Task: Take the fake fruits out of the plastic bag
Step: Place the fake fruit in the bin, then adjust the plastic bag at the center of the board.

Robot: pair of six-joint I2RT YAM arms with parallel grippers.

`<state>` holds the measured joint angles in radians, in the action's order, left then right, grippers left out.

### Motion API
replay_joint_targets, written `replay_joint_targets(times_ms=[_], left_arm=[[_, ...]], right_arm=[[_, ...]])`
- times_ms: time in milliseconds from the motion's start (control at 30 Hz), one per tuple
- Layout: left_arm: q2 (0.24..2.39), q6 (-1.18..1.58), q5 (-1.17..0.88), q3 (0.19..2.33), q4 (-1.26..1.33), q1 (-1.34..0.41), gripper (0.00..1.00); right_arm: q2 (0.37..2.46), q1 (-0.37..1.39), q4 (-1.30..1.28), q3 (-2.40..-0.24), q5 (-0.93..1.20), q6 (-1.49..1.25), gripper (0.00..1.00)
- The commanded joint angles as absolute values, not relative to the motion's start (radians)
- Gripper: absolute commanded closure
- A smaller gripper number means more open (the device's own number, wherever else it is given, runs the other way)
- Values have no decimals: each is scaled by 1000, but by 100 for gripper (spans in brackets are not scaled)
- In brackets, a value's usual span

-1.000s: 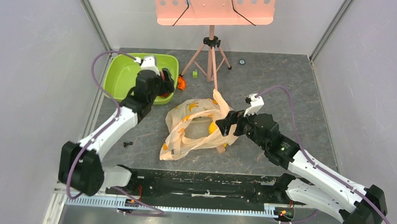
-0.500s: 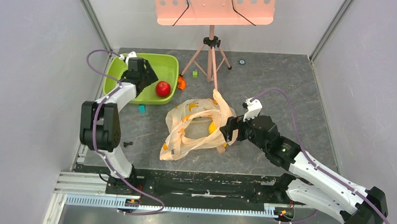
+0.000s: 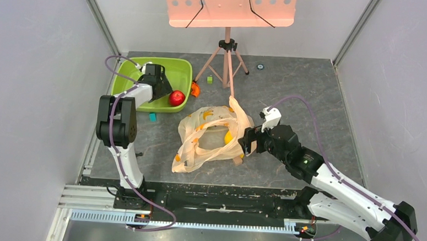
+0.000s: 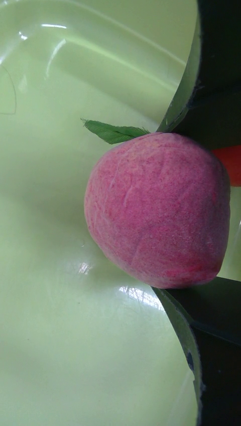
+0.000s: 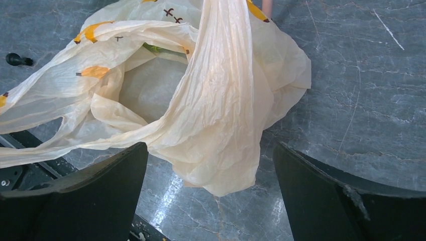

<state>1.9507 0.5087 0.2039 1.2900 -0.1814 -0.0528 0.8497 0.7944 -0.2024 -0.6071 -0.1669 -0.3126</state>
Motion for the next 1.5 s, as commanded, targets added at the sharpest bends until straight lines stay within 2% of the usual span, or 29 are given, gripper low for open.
replay_joint_targets(times_ms=[0,233,467,700,933,1067,1167,1200,1367,1467], left_arm=[[1958,515,215,1335,-195,-50,23],[1899,517,186,1349,-209,-49,1],[1799,512,173,1375,-293,-43,0],[1513,562,92,1289,-341,-65,0],[1133,566,58,1083,-335,-154,1],[992,563,5,986,-336,-232,11],[906,587,-49,915,-333,-290,20],[877,597,-58,892,-322,-308,25],[822,624,-31,817,-275,-489,42],[852,634,40,795,-245,-632,48]], right_arm=[[850,792,-198,-636,-178,-273,2],[832,793,-239,-681,-202,-216,2],[831,792,-283,-739,-200,-187,2],[896,793,-309,-837,-135,-107,2],[1045,890,-250,-940,-113,-109,22],[1169,1013,-200,-980,-142,-112,34],[1256,1042,-134,-963,-128,-155,45],[1278,1042,-118,-956,-136,-174,44],[1409,1035,-102,-952,-191,-203,52],[1439,1016,-133,-948,-266,-221,56]])
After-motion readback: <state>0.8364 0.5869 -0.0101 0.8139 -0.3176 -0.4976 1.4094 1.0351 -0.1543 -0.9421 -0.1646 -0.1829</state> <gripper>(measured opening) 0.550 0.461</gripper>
